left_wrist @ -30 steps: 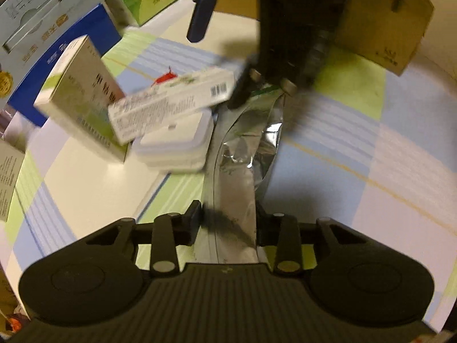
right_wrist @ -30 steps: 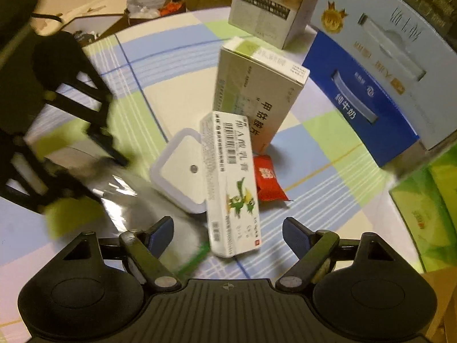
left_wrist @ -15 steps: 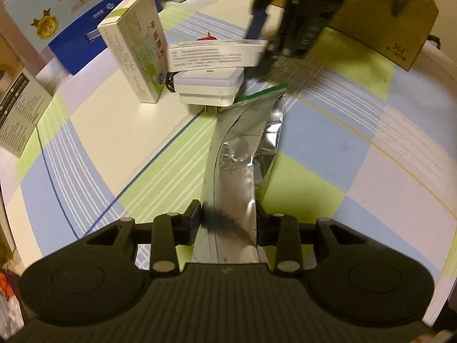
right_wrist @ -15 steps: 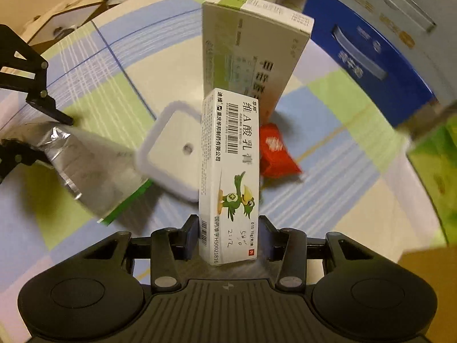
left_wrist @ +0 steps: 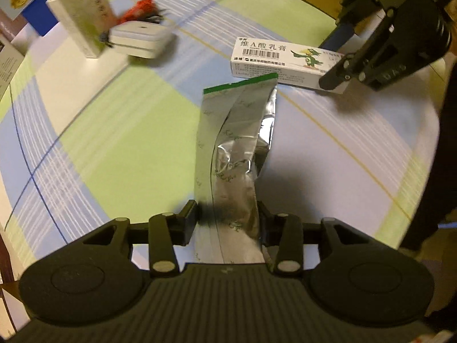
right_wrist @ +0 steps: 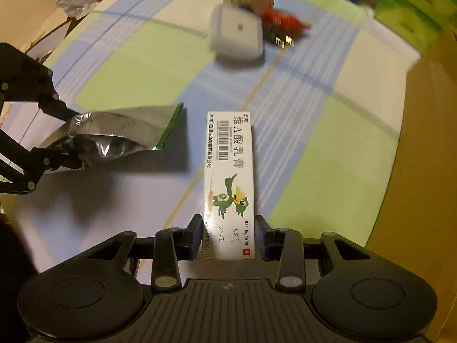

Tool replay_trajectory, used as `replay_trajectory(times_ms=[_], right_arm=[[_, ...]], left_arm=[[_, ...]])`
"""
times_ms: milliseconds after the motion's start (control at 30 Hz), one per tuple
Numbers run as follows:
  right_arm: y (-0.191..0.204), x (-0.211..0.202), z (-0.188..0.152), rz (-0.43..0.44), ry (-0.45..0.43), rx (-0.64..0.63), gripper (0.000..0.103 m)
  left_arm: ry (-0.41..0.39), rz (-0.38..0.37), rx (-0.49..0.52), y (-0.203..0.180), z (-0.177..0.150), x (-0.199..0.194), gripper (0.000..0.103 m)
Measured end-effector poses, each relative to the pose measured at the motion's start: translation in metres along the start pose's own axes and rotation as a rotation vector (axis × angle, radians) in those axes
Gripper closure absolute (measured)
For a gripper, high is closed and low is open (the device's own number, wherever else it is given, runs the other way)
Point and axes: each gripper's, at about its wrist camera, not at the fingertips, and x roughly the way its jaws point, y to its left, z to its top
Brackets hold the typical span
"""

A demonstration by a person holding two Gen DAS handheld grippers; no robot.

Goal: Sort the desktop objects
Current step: 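Lift the foil bag with the left tool while the right lifts the ointment box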

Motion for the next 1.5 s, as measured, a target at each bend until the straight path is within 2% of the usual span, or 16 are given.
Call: replay_trajectory(times_ms=[100,267,333,533,733,800,833,900,1067,1233,1500], right_arm=[[0.002,-0.004,-0.016,0.035,-0.036,0.025,0.066],[0.003,-0.017,-0.033,-0.004,-0.18,0.087,0.041],[0.005,-0.015,-0.036,0.001,-0.213,0.108,0.04],[-0.001,-0.003,-0.042,0.027,-0.297,0.22,0.039],[0.003,0.003,-0.042,0.02,-0.325,0.185,0.04],[0.005,0.006,-0.043,0.017,-0.332,0.166,0.04],[0.006,0.008,-0.042,0.016,-0.331,0.161,0.04],[0.007,0.01,-0.041,0.018,-0.331,0.15,0.04],[0.011,0.013,-0.037,-0.007,-0.338,0.124,0.04],[0.014,0.015,-0.035,-0.025,-0.352,0.122,0.041],[0.018,0.017,-0.03,-0.061,-0.372,0.104,0.057]], left_arm=[[0.005,0.001,0.001,-0.012,-0.003,-0.004,0.055],[-0.026,0.01,-0.03,-0.014,-0.002,-0.012,0.038],[-0.033,0.02,-0.037,-0.013,0.004,-0.011,0.037],[-0.021,0.006,-0.057,-0.006,0.021,0.003,0.037],[0.014,0.002,-0.04,-0.006,0.026,0.02,0.038],[0.022,0.005,-0.047,-0.004,0.026,0.025,0.043],[0.025,0.007,-0.052,-0.002,0.025,0.027,0.05],[0.02,-0.005,-0.072,0.001,0.024,0.029,0.049],[0.019,-0.006,-0.087,0.001,0.02,0.026,0.061],[0.028,0.012,-0.117,-0.002,0.016,0.023,0.061],[0.011,0.006,-0.142,0.002,0.011,0.024,0.055]])
